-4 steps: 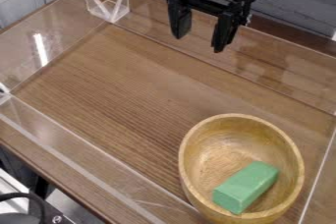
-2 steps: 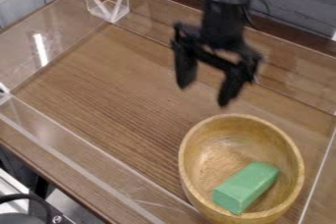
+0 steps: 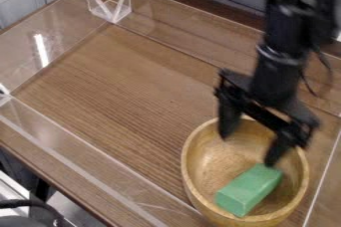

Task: Remove the green block from inside the brown bowl and put it on the table

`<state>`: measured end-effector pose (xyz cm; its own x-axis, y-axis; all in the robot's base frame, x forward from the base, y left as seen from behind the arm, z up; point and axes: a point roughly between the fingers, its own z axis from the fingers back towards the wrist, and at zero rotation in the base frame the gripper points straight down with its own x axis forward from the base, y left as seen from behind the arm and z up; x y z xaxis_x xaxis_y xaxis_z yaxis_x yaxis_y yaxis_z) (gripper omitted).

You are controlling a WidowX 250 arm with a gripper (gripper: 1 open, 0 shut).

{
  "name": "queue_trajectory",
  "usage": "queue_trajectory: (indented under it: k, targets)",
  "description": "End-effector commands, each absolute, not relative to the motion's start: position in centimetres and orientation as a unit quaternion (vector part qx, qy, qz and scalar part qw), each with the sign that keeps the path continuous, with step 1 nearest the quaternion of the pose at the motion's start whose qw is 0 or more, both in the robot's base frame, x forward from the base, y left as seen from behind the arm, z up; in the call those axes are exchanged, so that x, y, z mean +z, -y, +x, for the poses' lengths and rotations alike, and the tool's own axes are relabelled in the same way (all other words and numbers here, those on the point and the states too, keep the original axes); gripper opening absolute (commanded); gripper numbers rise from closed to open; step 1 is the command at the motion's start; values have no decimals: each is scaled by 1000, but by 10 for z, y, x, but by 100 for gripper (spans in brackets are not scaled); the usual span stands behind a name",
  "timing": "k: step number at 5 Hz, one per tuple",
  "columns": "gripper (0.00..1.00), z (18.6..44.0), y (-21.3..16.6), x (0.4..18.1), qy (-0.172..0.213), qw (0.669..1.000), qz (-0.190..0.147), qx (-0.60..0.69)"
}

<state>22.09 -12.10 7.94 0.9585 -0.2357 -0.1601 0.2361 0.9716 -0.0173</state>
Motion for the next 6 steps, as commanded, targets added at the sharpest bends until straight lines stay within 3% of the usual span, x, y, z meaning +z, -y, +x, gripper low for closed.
queue_trajectory:
  k: [1,3,6]
  targets:
    - [100,217,134,87,-45,991,-4,-123]
    - [100,218,129,79,-38,987,-8,-154]
    - [100,222,119,81,-34,985,-19,-169]
